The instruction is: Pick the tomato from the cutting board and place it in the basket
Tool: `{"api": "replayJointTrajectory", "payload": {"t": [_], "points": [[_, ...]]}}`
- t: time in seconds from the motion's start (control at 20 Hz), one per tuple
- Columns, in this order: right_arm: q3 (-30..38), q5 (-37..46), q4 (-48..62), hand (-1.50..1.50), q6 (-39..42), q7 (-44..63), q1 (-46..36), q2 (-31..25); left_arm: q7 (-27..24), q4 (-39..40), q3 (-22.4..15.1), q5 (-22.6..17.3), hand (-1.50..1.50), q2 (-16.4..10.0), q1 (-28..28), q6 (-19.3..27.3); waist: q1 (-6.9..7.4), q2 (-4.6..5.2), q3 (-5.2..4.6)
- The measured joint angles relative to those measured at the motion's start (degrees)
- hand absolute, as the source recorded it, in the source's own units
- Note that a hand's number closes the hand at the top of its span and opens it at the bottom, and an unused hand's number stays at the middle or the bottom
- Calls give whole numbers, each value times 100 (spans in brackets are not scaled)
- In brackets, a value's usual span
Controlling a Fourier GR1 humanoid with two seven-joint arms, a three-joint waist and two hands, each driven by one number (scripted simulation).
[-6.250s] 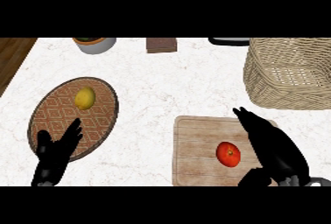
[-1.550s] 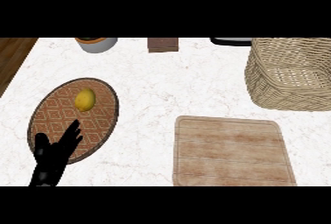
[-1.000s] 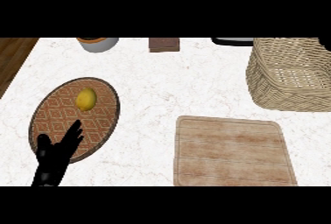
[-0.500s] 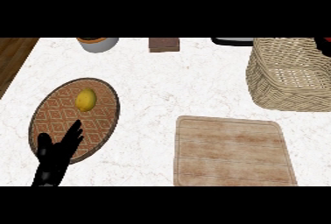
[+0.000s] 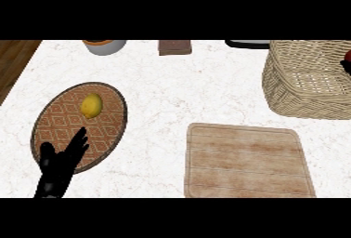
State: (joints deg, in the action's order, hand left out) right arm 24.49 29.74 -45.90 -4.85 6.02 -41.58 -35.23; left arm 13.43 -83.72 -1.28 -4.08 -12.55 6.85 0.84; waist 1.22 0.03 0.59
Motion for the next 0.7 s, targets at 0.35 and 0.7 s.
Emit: {"api": "replayJointTrajectory", "payload": {"t": [0.35,0.7], "points": [[85,-29,617,-150,-22,-705,-156,-420,115,-2,72,-5,0,1,-18,-66,-24,-17,-1],[568,-505,960,-150,-29,-943,-288,-763,280,-95,119,5,0,16,1,-83,-54,-18,-20]]}}
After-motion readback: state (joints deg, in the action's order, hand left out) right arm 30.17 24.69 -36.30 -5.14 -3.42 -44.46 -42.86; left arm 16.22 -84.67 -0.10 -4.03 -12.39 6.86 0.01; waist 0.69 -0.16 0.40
